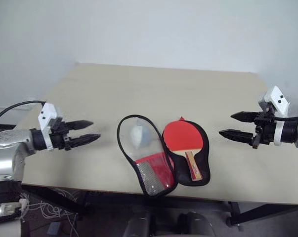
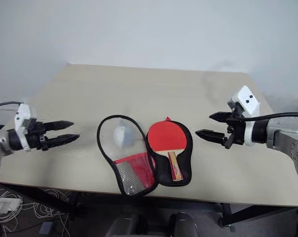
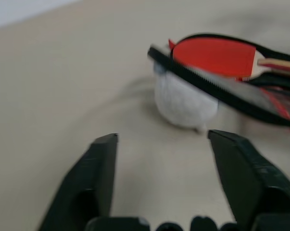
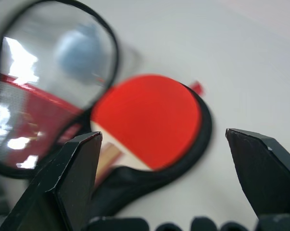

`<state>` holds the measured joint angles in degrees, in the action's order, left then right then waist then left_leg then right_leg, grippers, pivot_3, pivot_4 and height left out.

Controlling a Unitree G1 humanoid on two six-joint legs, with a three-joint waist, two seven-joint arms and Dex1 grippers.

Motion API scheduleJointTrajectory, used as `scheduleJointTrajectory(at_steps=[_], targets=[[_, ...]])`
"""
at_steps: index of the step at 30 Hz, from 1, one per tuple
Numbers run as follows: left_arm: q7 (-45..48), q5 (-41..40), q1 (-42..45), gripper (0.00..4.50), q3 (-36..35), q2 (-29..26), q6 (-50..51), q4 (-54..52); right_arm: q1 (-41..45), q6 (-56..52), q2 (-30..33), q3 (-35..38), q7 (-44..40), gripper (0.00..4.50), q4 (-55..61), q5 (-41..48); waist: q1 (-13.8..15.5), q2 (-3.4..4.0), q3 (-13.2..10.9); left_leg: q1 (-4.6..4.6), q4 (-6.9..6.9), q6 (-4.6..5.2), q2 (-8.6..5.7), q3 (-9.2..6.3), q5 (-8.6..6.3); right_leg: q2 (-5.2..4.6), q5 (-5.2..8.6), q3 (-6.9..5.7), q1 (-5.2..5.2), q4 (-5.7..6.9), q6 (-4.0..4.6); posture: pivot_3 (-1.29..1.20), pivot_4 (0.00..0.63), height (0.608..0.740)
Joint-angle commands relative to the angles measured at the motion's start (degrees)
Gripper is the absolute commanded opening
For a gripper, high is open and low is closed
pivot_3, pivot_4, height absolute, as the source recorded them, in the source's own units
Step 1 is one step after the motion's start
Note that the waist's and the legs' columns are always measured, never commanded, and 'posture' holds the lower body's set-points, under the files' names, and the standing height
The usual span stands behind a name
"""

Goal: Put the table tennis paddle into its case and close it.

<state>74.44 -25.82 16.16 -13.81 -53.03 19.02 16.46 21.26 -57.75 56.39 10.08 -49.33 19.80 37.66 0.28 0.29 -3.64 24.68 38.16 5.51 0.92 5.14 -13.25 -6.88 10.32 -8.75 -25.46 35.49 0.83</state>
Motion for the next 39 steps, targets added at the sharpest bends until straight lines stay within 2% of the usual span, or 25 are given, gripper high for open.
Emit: scheduleJointTrajectory(at_steps=[1, 6, 11, 18, 21, 26, 32, 35, 39], targets=[[-3.55, -1.77, 0.04, 1.73, -1.67, 2.81, 1.34, -1.8, 1.49, 3.51, 0.03, -0.15, 0.37, 4.5, -0.14, -1.92, 0.25, 0.0, -0.01, 0.01, 0.0, 0.0, 0.0, 0.0, 0.0, -0.01, -0.01, 0.0, 0.0, -0.01, -0.02, 0.0, 0.0, 0.715], [-7.95, -2.45, -2.77, 0.02, 0.06, 8.71, 3.75, -8.61, 0.7, 2.89, 0.24, 0.98, 0.4, 4.5, 0.77, -1.2, 0.48, -0.07, 0.01, 0.0, -0.01, 0.07, -0.01, 0.03, -0.07, -0.04, -0.04, -0.01, -0.01, -0.02, -0.06, 0.0, 0.0, 0.715], [-9.99, -2.51, -3.41, 0.02, 4.33, 11.89, 8.42, -13.62, 1.27, 1.96, -0.52, 1.35, 2.07, 4.5, 0.7, -1.24, 0.56, -0.1, 0.01, 0.0, 0.01, 0.06, -0.05, 0.14, -0.15, -0.05, -0.06, -0.01, 0.0, 0.0, -0.09, 0.0, 0.0, 0.715], [-10.21, -6.79, -1.82, 0.02, 7.51, 14.64, 14.54, -19.94, -1.11, 0.64, -0.96, 3.21, 4.17, 4.5, 2.11, -0.59, 0.6, -0.11, 0.0, -0.01, 0.19, 0.12, -0.03, 0.24, -0.16, -0.04, -0.09, -0.04, 0.02, 0.08, -0.15, 0.0, 0.0, 0.715], [-14.68, -5.41, 0.22, 0.02, 10.89, 19.07, 15.74, -20.98, -1.1, -0.46, -1.46, 3.63, 5.5, 4.5, 2.81, -0.11, 0.7, -0.05, -0.01, -0.02, 0.29, 0.16, -0.04, 0.23, -0.17, -0.06, -0.14, -0.01, 0.08, 0.07, -0.22, 0.0, 0.0, 0.715], [-19.18, -8.91, 4.02, 0.02, 15.84, 28.15, 19.77, -26.94, -1.04, -0.34, -0.88, 4.9, 4.83, 4.5, 3.87, 1.55, 0.65, -0.11, -0.02, 0.02, 0.5, 0.33, -0.05, 0.28, -0.26, -0.05, -0.25, 0.0, 0.16, 0.07, -0.41, 0.0, 0.0, 0.715], [-25.71, -2.8, 10.49, 0.02, 22.85, 37.82, 17.35, -22.15, -0.47, 1.51, -0.94, 4.32, 4.16, 4.5, 2.62, 0.86, 0.64, -0.12, -0.02, 0.02, 0.68, 0.42, -0.08, 0.36, -0.27, 0.0, -0.3, -0.02, 0.27, 0.14, -0.49, 0.0, 0.0, 0.715], [-27.12, -0.85, 11.48, 0.02, 24.16, 39.19, 16.23, -20.76, -0.48, 1.76, -1.02, 4.15, 4.27, 4.5, 2.79, 0.87, 0.48, -0.12, -0.02, 0.02, 0.76, 0.49, -0.07, 0.38, -0.29, 0.03, -0.35, 0.0, 0.32, 0.15, -0.56, 0.0, 0.0, 0.715], [-26.79, -1.18, 9.76, 0.02, 23.26, 37.31, 16.86, -22.01, -1.19, 1.77, -1.07, 4.53, 4.6, 4.5, 3.2, 0.87, 0.24, -0.1, -0.01, 0.02, 0.75, 0.5, -0.04, 0.44, -0.29, 0.04, -0.35, 0.04, 0.26, 0.19, -0.57, 0.0, 0.0, 0.715]])
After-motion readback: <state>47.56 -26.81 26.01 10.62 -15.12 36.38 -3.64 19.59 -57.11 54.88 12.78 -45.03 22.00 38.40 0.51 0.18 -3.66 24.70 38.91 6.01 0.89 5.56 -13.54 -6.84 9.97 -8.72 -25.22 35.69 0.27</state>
